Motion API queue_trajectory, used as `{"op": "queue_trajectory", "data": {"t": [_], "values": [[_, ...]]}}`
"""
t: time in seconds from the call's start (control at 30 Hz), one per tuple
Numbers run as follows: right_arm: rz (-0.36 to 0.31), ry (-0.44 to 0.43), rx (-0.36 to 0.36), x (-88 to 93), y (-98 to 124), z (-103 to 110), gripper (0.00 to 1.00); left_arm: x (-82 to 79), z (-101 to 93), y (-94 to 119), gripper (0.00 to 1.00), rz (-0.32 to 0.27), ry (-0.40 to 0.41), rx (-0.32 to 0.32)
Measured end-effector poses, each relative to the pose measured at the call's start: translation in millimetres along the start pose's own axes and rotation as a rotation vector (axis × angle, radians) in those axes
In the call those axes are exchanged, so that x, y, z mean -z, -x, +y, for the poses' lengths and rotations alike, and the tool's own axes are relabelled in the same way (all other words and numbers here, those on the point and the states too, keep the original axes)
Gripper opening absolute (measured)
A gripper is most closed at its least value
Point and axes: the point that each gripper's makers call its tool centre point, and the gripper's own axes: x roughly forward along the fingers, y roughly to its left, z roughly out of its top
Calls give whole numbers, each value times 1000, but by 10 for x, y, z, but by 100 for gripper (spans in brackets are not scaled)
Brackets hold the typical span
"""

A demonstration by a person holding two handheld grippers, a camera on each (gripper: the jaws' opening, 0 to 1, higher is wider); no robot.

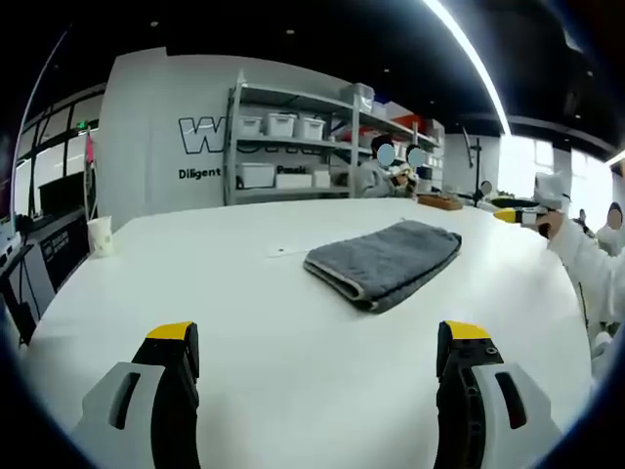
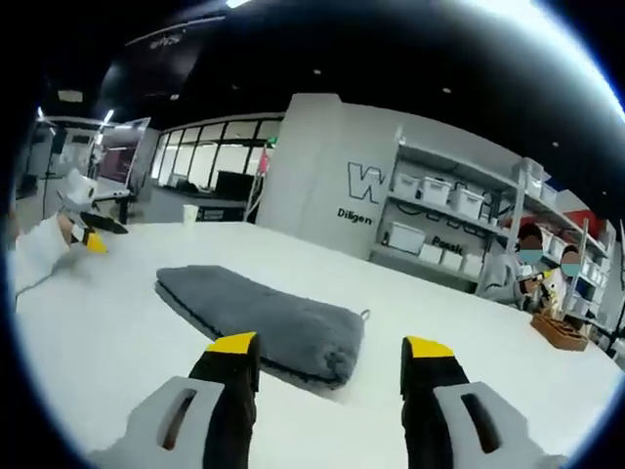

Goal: Open the folded towel by lifting each exposed corner and separating the folded layers until the towel lies flat within the target outline without major curled edges

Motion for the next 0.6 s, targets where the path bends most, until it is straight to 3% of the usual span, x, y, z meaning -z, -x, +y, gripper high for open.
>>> {"op": "queue_trajectory", "data": {"t": [0.17, 0.6], "values": [[16, 12, -36, -4, 51, 152, 70, 17, -21, -22, 100, 9, -5, 3], [135, 11, -128, 222, 37, 520, 98, 22, 13, -30, 100, 19, -7, 6]]}}
